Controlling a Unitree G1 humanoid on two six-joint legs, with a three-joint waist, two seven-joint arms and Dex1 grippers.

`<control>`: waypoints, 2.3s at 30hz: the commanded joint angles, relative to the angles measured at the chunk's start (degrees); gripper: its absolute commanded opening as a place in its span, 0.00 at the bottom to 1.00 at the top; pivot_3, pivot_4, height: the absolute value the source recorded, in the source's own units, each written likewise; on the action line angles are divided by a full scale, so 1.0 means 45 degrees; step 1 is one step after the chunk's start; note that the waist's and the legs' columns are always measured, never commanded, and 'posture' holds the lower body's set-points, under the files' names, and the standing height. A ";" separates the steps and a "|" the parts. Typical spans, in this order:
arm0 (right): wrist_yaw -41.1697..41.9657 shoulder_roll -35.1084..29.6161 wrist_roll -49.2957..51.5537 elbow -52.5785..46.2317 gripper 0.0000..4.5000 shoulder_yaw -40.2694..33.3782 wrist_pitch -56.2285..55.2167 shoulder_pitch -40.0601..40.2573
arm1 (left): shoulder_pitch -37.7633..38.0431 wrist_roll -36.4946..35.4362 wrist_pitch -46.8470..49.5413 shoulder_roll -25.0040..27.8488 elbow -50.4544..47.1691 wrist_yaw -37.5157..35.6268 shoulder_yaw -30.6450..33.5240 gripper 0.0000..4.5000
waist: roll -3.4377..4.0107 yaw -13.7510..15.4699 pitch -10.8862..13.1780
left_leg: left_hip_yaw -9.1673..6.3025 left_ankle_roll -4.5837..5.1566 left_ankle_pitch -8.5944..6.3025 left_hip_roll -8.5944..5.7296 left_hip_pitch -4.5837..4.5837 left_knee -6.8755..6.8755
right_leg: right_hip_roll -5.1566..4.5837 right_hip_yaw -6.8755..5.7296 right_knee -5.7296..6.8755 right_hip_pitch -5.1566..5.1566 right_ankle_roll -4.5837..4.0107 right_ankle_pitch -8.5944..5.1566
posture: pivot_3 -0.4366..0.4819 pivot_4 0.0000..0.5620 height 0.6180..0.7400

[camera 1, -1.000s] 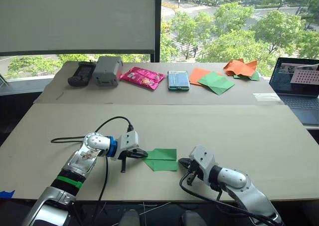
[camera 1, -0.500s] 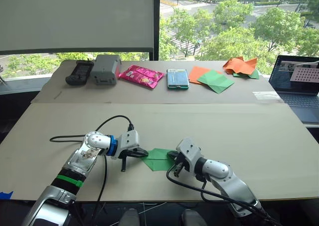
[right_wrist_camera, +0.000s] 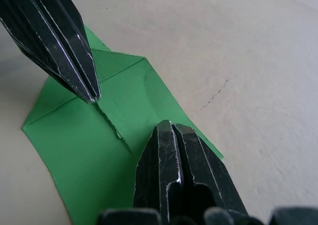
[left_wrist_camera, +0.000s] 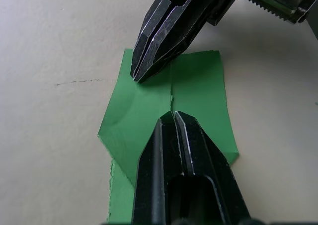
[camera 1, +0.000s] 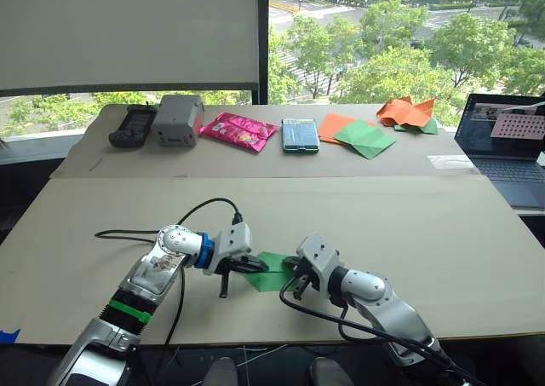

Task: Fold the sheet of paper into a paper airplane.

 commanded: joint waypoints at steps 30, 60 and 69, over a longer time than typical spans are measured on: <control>-0.0185 -0.0106 -0.0066 -0.0123 0.01 0.0190 0.1578 0.0412 | -0.0019 0.0310 0.0132 0.0199 0.0822 0.0454 -0.0108 0.00 | -0.0010 0.0011 -0.0024 | -0.0003 -0.0001 -0.0001 -0.0001 0.0008 0.0000 | -0.0004 0.0001 -0.0005 0.0003 0.0000 0.0000 | 0.48 0.27 0.82; -0.0247 -0.0046 0.0029 -0.0595 0.01 0.0306 0.2078 0.0572 | 0.0524 0.0456 0.0433 0.0564 0.1493 0.0702 -0.0092 0.00 | -0.0003 -0.0027 -0.0086 | -0.0005 -0.0003 -0.0002 0.0000 0.0017 -0.0003 | -0.0007 -0.0001 -0.0007 0.0003 -0.0001 -0.0001 | 0.48 0.27 0.82; -0.0253 -0.0068 0.0026 -0.0542 0.01 0.0263 0.2126 0.0524 | 0.0952 0.0362 0.0338 0.1209 0.1474 0.0692 0.0253 0.00 | 0.0008 -0.0151 -0.0116 | -0.0006 -0.0005 -0.0005 0.0003 0.0038 -0.0010 | -0.0011 -0.0002 -0.0006 0.0003 -0.0003 -0.0002 | 0.48 0.27 0.82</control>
